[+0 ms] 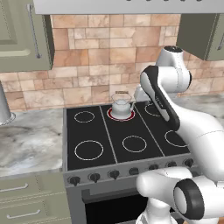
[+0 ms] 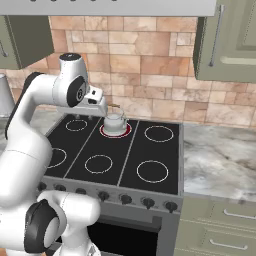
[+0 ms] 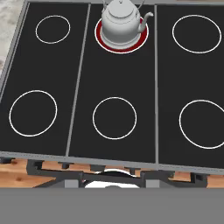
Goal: Lower the heat of the kettle.
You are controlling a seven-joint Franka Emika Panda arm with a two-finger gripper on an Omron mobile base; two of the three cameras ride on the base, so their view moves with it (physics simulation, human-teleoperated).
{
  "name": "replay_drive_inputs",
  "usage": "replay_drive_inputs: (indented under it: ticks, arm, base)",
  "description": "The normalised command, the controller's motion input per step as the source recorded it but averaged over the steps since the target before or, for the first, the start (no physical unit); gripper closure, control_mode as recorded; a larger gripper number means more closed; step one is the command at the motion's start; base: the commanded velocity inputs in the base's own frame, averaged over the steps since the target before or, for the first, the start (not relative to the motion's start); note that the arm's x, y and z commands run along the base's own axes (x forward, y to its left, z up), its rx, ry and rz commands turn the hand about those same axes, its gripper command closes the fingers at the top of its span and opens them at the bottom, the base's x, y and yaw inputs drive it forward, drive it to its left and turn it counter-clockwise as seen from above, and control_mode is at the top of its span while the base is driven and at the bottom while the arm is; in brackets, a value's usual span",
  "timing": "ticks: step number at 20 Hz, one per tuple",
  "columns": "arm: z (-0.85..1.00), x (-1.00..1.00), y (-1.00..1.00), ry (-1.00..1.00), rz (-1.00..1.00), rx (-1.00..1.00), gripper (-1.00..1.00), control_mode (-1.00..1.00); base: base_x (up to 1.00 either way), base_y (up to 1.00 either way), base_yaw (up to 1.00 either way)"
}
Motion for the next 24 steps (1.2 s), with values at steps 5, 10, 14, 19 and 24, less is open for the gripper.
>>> replay_drive_inputs:
  ticks: [5,10,14,19,24]
  arm:
    - [0.00,0.00,0.00,0.00,0.00,0.00,-1.00,1.00]
    - [0.00,0.00,0.00,0.00,0.00,0.00,-1.00,1.00]
    - [0.00,0.00,0.00,0.00,0.00,0.00,-1.00,1.00]
    - [0.00,0.00,0.00,0.00,0.00,0.00,-1.00,1.00]
    - [0.00,0.00,0.00,0.00,0.00,0.00,-1.00,1.00]
  base:
    - [-0.03,0.13,-0.01]
    - [0.00,0.41,-0.01]
    - [0.00,0.33,0.00]
    - [0.00,0.35,0.00]
    - [0.02,0.46,0.00]
